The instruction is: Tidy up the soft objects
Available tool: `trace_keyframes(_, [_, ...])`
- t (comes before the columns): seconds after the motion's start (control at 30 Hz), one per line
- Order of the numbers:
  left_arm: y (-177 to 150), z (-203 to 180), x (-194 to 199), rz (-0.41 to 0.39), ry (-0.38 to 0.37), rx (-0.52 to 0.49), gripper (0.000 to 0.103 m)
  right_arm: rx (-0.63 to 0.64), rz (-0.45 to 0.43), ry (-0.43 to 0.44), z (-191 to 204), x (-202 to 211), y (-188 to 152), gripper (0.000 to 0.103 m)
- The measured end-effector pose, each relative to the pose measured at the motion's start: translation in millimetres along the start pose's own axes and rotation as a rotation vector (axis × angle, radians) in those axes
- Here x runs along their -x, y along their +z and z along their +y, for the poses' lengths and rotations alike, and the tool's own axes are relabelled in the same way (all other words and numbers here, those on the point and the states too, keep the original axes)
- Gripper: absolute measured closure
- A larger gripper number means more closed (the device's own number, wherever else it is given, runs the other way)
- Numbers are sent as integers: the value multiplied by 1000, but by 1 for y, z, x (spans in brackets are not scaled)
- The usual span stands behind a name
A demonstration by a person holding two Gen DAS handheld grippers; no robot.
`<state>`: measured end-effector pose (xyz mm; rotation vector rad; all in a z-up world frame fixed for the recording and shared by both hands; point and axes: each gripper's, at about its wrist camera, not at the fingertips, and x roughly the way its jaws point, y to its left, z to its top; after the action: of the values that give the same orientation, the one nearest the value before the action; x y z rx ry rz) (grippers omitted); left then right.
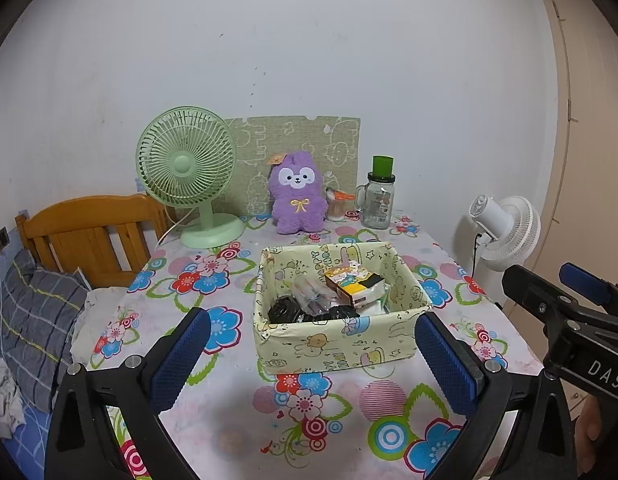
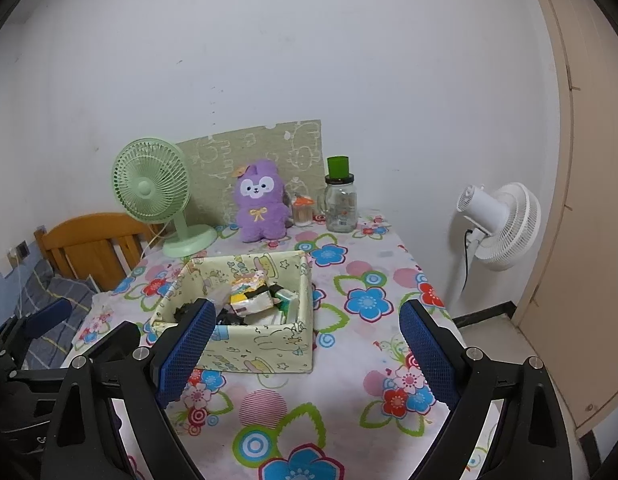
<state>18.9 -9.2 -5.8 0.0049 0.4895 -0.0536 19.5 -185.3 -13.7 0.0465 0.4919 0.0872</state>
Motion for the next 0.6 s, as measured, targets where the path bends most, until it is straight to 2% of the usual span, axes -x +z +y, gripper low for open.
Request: trace_keyframes(0.6, [2,13,-4,-6,17,40,0,2,1,2,1,-3,0,8])
